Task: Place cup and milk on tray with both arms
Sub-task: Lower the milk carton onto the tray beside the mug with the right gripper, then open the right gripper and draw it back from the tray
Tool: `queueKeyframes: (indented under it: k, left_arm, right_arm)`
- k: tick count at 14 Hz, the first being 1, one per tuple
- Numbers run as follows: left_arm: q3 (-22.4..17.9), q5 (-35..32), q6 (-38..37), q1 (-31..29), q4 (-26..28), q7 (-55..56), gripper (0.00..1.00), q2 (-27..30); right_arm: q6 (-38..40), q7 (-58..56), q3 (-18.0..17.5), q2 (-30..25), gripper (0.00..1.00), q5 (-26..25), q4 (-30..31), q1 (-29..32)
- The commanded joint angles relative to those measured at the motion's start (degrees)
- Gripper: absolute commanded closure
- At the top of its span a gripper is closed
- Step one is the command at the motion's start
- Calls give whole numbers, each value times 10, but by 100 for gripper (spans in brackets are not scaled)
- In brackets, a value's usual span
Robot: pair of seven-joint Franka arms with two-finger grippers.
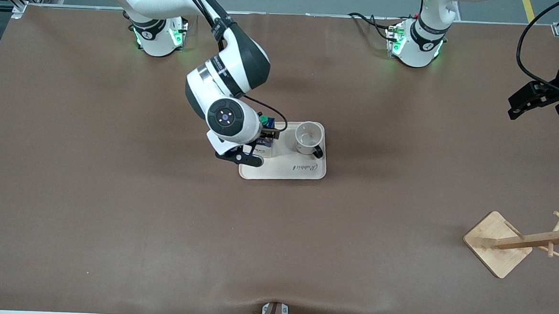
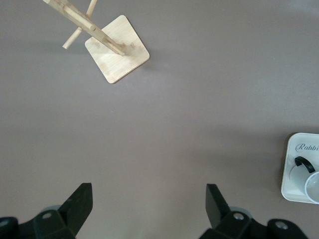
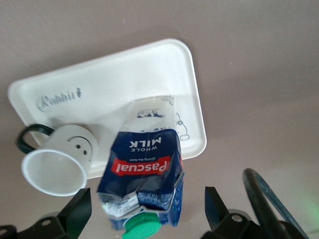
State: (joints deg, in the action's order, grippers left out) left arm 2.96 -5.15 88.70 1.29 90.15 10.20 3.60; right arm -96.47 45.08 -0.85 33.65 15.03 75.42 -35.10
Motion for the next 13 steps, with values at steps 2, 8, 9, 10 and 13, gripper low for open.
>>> queueKeyframes:
  k: [2, 8, 9, 10, 13]
  left_arm:
    - [-2, 7, 2, 2, 3, -5, 0, 3]
    - [-2, 23, -19, 0, 2, -6, 0, 2]
    - [-2, 28, -19, 4, 2, -5, 0, 2]
    - [1, 29, -19, 10, 4, -4, 0, 2]
    - [27, 29, -31, 14, 6, 8, 0, -5]
  right_arm:
    - [86, 11, -3, -18, 0, 46, -50, 57]
    - [204, 29, 0, -53, 0, 42, -122, 160]
    - [211, 48, -4, -58, 0, 47, -128, 187]
    - [213, 62, -6, -60, 0, 47, -133, 207]
    - [214, 50, 2, -107, 0, 18, -131, 230]
